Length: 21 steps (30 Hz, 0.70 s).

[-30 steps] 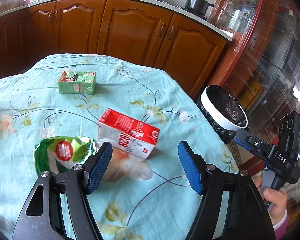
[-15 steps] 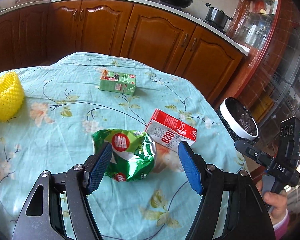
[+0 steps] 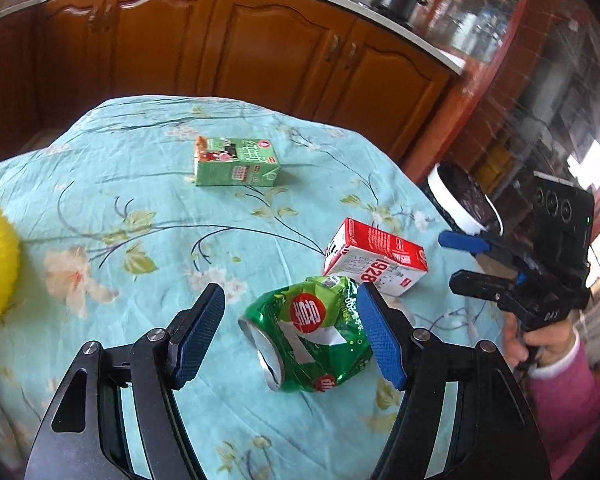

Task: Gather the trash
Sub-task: 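Grasp the crushed green can with left tool while right tool grasps the red carton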

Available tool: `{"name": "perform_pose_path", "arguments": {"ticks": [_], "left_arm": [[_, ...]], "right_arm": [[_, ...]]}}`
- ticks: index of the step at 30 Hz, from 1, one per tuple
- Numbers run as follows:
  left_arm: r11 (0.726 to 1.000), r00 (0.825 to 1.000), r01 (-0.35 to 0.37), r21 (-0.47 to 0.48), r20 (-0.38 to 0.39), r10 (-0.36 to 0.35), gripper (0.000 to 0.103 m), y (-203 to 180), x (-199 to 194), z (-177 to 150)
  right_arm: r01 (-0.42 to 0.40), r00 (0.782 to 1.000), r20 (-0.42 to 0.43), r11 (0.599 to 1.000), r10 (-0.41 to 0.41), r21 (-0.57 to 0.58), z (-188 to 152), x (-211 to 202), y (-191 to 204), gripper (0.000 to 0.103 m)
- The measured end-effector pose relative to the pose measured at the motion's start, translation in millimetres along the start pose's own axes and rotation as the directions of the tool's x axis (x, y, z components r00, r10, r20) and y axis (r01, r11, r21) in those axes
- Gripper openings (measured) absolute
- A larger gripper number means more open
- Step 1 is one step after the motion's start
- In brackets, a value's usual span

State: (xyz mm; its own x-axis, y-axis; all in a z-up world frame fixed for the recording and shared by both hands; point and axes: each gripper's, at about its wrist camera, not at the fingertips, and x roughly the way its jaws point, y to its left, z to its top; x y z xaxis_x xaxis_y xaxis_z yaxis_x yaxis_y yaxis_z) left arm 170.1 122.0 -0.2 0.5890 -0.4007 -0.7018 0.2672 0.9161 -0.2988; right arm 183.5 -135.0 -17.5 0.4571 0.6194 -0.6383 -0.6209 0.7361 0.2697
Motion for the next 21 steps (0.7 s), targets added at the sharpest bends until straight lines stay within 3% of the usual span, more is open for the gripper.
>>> {"name": "perform_pose_path", "arguments": {"ticks": [5, 8, 13, 16, 18, 20, 21], "left_arm": [[0.984, 0.993, 0.070, 0.166, -0.108, -0.053, 0.070, -2, 20, 13], [0.966, 0.978, 0.146, 0.214, -0.178, -0.109, 0.070, -4, 30, 14], [0.951, 0.961, 0.164, 0.264, -0.260, -0.094, 0.070, -10, 46, 7], [0.943, 0.956, 0.188, 0.273, -0.269, -0.113, 0.068, -15, 45, 1], [0.937, 0.954, 0.197, 0.288, -0.276, -0.116, 0.066, -23, 42, -3], [0.930, 0.951, 0.199, 0.310, -0.289, -0.107, 0.058, -30, 40, -9], [0.925, 0.949, 0.192, 0.328, -0.301, -0.091, 0.049, -35, 41, -14]], "right_arm": [[-0.007, 0.999, -0.053, 0.994, 0.002, -0.111, 13, 21, 9, 0.088], [-0.009, 0.996, -0.088, 0.987, -0.006, -0.163, 17, 35, 15, 0.087], [0.012, 0.991, -0.125, 0.978, -0.039, -0.206, 18, 53, 16, 0.086], [0.013, 0.988, -0.146, 0.980, -0.043, -0.200, 18, 60, 12, 0.068], [0.022, 0.986, -0.159, 0.982, -0.053, -0.190, 17, 63, 9, 0.040], [0.030, 0.984, -0.167, 0.983, -0.061, -0.183, 16, 64, 7, 0.033], [0.032, 0.984, -0.167, 0.983, -0.063, -0.181, 16, 64, 7, 0.032]]}}
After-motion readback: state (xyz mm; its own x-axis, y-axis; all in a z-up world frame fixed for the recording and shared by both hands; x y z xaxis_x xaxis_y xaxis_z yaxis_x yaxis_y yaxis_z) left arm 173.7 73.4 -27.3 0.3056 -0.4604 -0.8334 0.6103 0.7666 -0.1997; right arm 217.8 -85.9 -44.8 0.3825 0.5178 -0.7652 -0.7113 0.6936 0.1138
